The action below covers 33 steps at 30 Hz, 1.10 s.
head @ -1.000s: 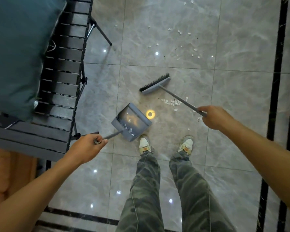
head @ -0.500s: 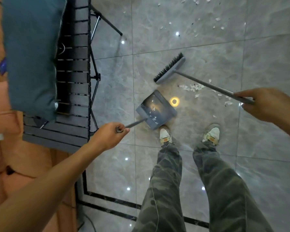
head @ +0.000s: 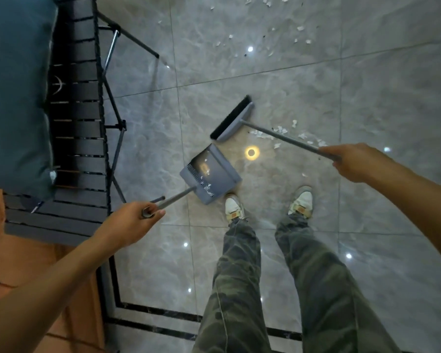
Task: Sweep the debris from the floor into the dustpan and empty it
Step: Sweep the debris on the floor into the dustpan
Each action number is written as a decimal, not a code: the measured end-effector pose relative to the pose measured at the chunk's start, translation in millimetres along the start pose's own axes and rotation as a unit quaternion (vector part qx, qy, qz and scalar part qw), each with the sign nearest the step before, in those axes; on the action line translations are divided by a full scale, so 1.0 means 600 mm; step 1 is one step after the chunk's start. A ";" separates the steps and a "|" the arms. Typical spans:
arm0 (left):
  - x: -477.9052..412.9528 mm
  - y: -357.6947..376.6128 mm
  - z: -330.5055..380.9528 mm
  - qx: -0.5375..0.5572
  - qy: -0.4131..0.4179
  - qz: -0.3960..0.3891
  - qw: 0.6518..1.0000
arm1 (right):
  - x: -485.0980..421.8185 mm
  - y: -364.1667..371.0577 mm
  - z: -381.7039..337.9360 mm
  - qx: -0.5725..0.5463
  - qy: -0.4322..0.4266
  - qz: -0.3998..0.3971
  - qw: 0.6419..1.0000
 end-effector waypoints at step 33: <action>-0.051 -0.043 0.214 -0.232 0.217 -0.020 0.948 | 0.305 0.215 0.148 -0.227 0.226 0.045 0.946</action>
Point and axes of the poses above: each hand's wrist, its own x-axis away from the middle knuckle, its own y-axis out of the palm, z = x × y, the point moved 6 cm from there along -x, towards the middle knuckle, and after that the axes turned 3 degrees about -x, right-handed, at the moved point
